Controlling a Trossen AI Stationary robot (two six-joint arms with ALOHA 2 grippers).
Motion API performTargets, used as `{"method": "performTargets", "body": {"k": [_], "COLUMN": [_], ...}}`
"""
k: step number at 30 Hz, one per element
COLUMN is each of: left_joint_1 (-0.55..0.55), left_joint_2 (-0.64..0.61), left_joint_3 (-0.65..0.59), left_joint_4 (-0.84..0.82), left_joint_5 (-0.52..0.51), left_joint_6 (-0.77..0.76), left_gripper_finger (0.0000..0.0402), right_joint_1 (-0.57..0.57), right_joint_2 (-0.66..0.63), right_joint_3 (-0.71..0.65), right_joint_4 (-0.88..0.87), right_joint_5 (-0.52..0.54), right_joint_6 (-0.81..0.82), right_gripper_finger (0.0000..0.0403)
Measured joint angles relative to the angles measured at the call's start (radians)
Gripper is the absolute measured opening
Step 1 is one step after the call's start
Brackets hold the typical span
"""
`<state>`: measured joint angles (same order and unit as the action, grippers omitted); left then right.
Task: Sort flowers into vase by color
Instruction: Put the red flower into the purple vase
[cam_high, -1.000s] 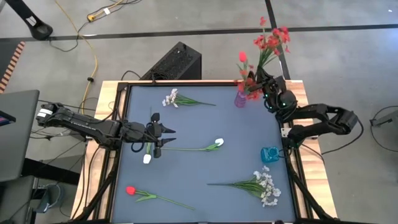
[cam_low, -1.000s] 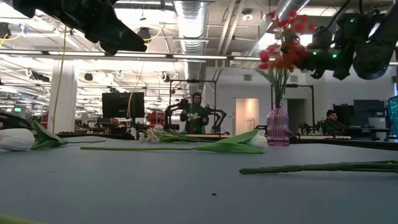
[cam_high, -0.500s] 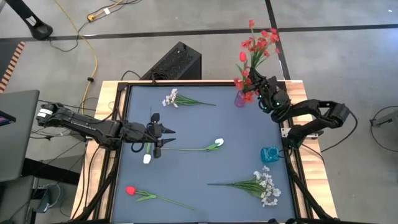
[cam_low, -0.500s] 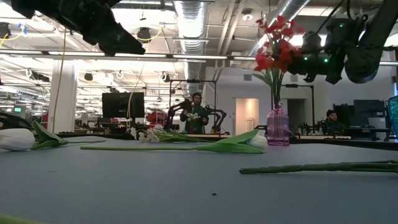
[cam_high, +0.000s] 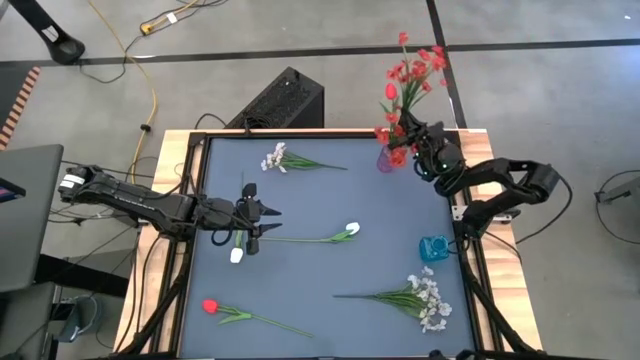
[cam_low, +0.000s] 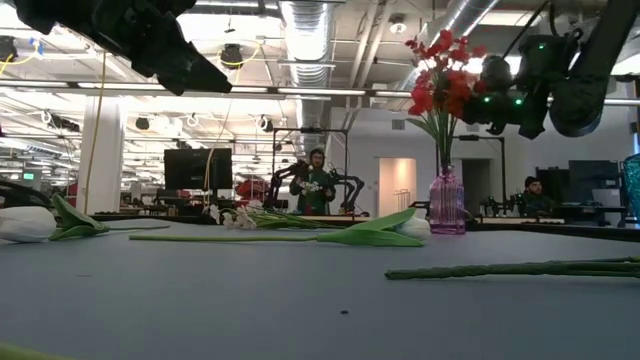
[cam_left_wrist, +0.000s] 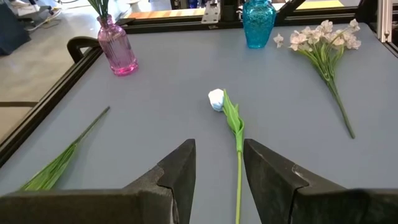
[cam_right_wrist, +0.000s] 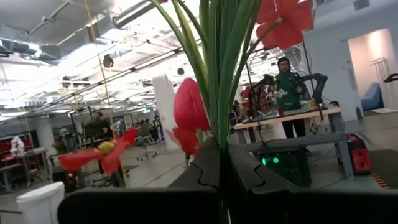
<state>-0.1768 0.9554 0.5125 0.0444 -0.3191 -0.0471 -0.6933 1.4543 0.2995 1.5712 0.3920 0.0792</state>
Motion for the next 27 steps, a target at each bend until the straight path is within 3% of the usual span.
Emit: {"method": "performTargets", "body": {"k": [9, 27], "left_joint_1": [0.000, 0.002], "left_joint_2": [0.000, 0.000], "left_joint_3": [0.000, 0.000], "left_joint_4": [-0.011, -0.001], "left_joint_5": [0.011, 0.017], "left_joint_6": [-0.022, 0.000], "left_gripper_finger": [0.0125, 0.0125], "right_joint_1": [0.007, 0.054], "right_joint_2": [0.054, 0.056], "right_joint_3": [0.061, -0.006], "right_joint_4": [-0.002, -0.005], "right_joint_5": [0.002, 0.002], "right_joint_6": [-0.059, -0.121], "right_gripper_finger": [0.0028, 0.0033]}}
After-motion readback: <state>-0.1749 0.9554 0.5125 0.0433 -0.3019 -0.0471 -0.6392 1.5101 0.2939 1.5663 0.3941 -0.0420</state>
